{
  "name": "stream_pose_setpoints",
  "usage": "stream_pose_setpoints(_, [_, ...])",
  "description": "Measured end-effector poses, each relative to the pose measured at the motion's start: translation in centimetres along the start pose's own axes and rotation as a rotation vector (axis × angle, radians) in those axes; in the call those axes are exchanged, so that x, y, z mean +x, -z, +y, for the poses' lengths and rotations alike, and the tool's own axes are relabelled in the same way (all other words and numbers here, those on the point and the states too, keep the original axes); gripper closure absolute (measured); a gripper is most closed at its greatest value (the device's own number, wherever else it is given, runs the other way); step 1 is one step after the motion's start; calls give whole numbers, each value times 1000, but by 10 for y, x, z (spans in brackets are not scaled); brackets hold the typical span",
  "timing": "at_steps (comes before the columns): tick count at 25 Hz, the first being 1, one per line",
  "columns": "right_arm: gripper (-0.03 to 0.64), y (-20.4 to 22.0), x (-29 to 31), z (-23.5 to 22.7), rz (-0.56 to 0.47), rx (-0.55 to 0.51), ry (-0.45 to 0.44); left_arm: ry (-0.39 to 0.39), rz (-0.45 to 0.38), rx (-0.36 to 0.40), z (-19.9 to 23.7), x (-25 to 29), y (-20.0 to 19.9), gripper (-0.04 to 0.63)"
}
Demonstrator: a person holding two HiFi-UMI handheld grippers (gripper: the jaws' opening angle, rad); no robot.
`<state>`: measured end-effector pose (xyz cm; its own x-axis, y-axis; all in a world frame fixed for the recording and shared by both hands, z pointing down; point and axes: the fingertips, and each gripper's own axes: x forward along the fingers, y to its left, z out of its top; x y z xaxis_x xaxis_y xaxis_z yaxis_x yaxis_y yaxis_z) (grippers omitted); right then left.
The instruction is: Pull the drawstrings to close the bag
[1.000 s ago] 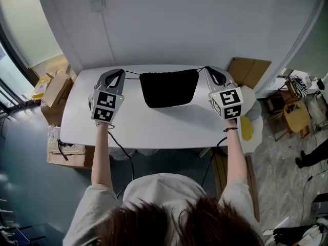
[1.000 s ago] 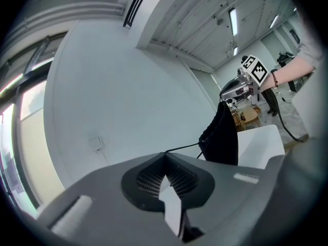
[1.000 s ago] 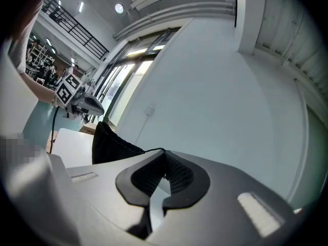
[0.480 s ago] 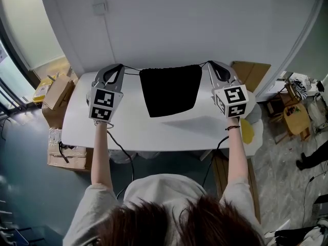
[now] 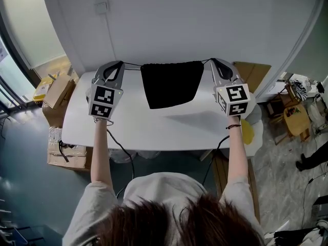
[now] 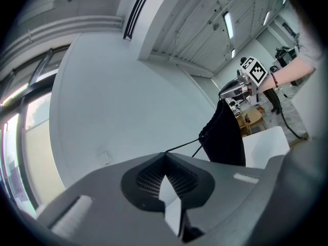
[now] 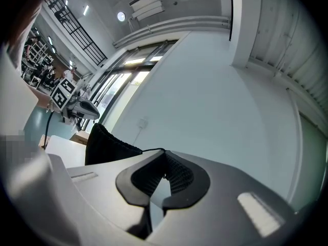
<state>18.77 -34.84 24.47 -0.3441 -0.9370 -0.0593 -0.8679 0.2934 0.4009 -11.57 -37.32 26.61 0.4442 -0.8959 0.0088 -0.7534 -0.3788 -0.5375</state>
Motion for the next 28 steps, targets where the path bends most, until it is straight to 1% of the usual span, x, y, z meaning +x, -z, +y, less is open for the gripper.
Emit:
stream_pose_setpoints(6, [602,3,-1,-5,8,2,17,1,17,5,2,0,8,595])
stream_pose_setpoints(12, [603,9,-2,-10,43,-16,53,1,37,19,4,-1,14,595])
stream_pose_setpoints(28, [603,24,-1,-16,95,-12,116,-18,75,16,6,-4,29,595])
